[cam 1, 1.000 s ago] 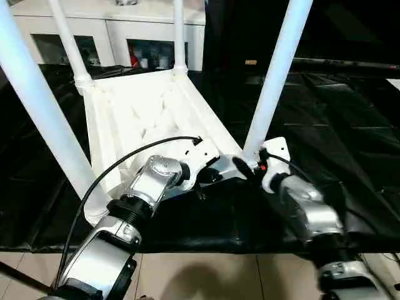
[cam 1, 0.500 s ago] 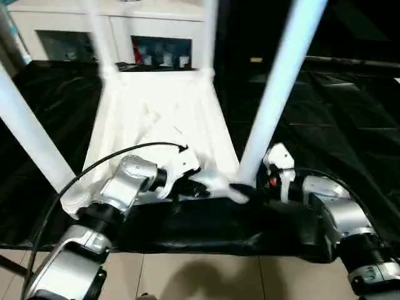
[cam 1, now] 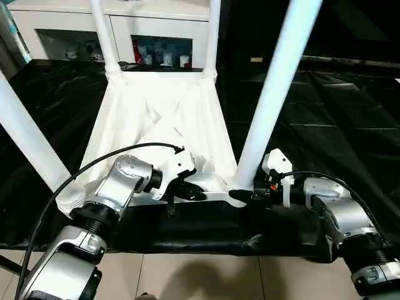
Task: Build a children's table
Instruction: Rotate leg to tighten
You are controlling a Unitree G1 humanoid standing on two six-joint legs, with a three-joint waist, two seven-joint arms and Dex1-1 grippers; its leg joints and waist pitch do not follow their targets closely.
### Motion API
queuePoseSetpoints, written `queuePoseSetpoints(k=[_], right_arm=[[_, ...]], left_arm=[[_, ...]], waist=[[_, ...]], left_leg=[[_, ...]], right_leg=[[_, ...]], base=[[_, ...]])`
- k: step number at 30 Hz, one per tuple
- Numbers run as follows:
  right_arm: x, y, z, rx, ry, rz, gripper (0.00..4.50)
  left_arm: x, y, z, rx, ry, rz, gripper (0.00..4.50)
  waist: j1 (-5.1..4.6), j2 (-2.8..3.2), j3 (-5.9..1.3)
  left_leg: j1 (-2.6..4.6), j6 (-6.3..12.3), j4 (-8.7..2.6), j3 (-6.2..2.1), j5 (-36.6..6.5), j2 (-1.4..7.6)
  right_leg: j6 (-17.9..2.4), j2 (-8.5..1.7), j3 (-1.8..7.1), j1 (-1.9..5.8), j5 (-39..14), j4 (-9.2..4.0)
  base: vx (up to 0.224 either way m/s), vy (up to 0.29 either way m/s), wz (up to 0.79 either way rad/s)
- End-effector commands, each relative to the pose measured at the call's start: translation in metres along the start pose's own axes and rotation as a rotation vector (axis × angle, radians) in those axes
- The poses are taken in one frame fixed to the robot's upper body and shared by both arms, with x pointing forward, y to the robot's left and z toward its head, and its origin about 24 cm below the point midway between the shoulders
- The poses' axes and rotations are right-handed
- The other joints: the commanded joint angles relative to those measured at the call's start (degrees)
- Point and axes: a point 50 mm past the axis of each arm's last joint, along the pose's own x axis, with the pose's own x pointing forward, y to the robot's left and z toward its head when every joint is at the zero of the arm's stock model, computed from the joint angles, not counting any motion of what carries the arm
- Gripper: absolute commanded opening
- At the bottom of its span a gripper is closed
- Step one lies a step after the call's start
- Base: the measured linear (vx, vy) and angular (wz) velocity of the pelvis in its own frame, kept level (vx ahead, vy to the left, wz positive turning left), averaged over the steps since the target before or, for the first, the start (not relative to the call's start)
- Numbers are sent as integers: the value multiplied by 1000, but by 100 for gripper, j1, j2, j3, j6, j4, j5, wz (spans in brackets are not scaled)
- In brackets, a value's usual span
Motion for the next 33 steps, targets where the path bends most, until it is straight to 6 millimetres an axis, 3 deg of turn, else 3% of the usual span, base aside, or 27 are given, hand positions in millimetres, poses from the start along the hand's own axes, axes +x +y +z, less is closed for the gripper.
queuePoseSetpoints(k=[1, 4, 7, 9, 11, 12, 13, 14, 15, 16, 21, 22, 23, 27, 33], right_arm=[[-1, -1, 1, 2, -6, 7, 277], [2, -4, -1, 33, -30, -72, 275], [8, -12, -7, 74, -44, -236, 275], [17, -15, -14, 154, -62, -391, 275], [26, -14, -19, 228, -78, -504, 275], [32, -13, -21, 274, -86, -571, 274], [38, -11, -23, 315, -93, -616, 274], [47, -6, -22, 333, -96, -623, 274], [53, -2, -21, 341, -98, -628, 274], [61, 2, -19, 346, -107, -616, 274], [75, 13, -4, 227, -149, -489, 274], [75, 13, -1, 215, -165, -478, 330], [75, 13, 0, 215, -166, -478, 330], [59, 5, 3, 123, -139, -400, 379], [27, -1, 2, 3, -62, -220, 379]], left_arm=[[3, -5, 1, -16, -47, -39, 0], [6, -3, 0, -28, -48, -2, 0], [13, 3, 0, -53, -40, 90, 0], [23, 11, 2, -86, -33, 220, 0], [31, 16, 6, -124, -34, 314, 0], [36, 18, 8, -142, -34, 351, 0], [41, 18, 10, -155, -32, 378, 0], [47, 17, 12, -159, -33, 387, 0], [51, 17, 14, -162, -34, 393, 0], [54, 16, 16, -158, -36, 396, 0], [59, 13, 21, -119, -41, 356, 0], [59, 13, 20, -108, -37, 345, 0], [58, 13, 20, -107, -36, 345, 0], [48, 13, 14, -84, -39, 292, 0], [30, 6, 9, -10, -71, 144, 0]], waist=[[-1, -81, -322], [-2, -90, -324], [-35, -91, -306], [-80, -98, -291], [-108, -78, -282], [-112, -110, -300], [-109, -98, -294], [-119, -62, -290], [-117, -81, -294], [-114, -50, -297], [-130, -49, -299], [-130, -51, -296], [-129, -58, -295], [-112, -90, -295], [-101, -119, -291]], left_leg=[[44, 458, -322, 28, -891, 101], [39, 466, -318, 29, -832, 100], [35, 350, -340, 24, -943, 93], [57, 212, -352, 21, -1173, 80], [66, 141, -359, 22, -1263, 74], [53, 91, -366, 6, -1238, 63], [56, 91, -371, 2, -1240, 66], [64, 98, -373, -1, -1298, 64], [44, 99, -377, -5, -1270, 60], [43, 97, -382, -10, -1272, 59], [34, 132, -393, -16, -1402, 62], [32, 142, -394, -15, -1417, 63], [34, 153, -394, -13, -1428, 61], [17, 267, -385, -9, -1299, 60], [-2, 393, -371, -1, -1257, 76]], right_leg=[[-1377, -284, 169, 293, -672, -371], [-1383, -287, 173, 292, -627, -360], [-1329, -293, 167, 274, -893, -394], [-1168, -293, 170, 256, -1412, -458], [-1119, -291, 183, 228, -1578, -472], [-1004, -297, 171, 264, -1752, -486], [-991, -300, 172, 245, -1773, -495], [-964, -292, 173, 227, -1805, -509], [-938, -287, 173, 241, -1733, -508], [-936, -282, 171, 245, -1703, -502], [-916, -277, 169, 250, -1665, -518], [-926, -278, 169, 249, -1642, -517], [-925, -280, 169, 247, -1658, -523], [-956, -284, 161, 273, -1565, -514], [-942, -291, 164, 283, -1618, -517]], base=[[0, 0, 0], [0, 0, 0], [0, 0, 0], [0, 0, 0], [0, 0, 0], [0, 0, 0], [0, 0, 0], [0, 0, 0], [0, 0, 0], [0, 0, 0], [0, 0, 0], [0, 0, 0], [0, 0, 0], [0, 0, 0], [0, 0, 0]])
